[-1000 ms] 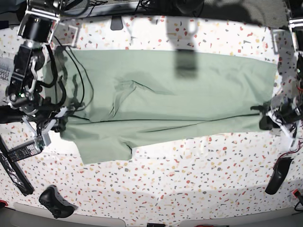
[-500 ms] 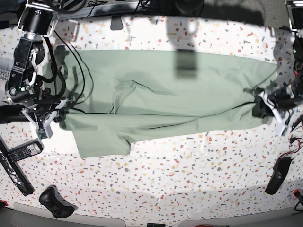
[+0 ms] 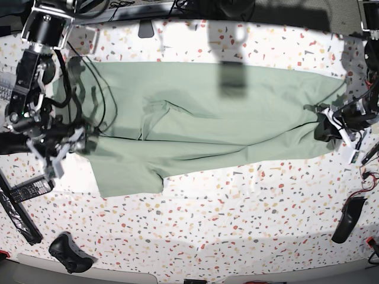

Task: Fold the T-shirt properly
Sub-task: 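Lift the shirt edge with both grippers and fold it lengthwise over, then regrasp the shirt edge with the right gripper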

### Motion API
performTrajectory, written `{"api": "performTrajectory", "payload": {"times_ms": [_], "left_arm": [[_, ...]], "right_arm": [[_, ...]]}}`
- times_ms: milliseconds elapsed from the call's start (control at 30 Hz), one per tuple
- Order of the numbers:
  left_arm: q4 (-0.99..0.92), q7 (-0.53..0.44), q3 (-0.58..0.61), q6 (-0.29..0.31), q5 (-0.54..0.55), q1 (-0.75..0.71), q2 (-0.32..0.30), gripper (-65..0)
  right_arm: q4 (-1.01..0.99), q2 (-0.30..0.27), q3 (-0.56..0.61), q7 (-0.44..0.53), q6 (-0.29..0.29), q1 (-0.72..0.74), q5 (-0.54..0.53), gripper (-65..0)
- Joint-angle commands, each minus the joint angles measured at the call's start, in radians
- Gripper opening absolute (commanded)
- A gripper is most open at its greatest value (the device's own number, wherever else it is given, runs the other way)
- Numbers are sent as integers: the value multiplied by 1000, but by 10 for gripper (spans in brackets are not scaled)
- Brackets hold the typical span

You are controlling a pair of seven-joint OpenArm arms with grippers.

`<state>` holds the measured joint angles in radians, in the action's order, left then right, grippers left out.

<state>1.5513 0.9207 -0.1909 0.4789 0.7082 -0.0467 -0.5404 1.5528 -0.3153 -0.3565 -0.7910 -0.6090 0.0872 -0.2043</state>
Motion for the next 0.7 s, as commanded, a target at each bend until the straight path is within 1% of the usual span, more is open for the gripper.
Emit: {"api": "performTrajectory", "payload": {"times_ms": [0,100,200,333,400,533,667], "left_arm": [[16,-17,-7,3,16,16,-16,-650],[16,-17,-7,3,16,16,-17,-650],[16,-17,-6,3,17,16,-17,-650],[16,-17,-7,3,18,16,-16,-650],[16,-17,-7,3,18,16,-17,-650],[16,-17,-7,3,18,16,-17,-650],[16,-16,-7,3,18,16,-17,-650]], "right_arm": [[15,-12,-5,63,8,49,-17,-252],[-58,4,-5,101,46,134,-11,-254],[-218,18,-5,145,48,238,-9,-254],[-489,19,-5,186,49,396,-3,-254],[-624,19,-2,229,42,468,34,-254],[-846,19,5,351,40,578,152,-254],[-970,22,36,418,40,609,211,-254]]}}
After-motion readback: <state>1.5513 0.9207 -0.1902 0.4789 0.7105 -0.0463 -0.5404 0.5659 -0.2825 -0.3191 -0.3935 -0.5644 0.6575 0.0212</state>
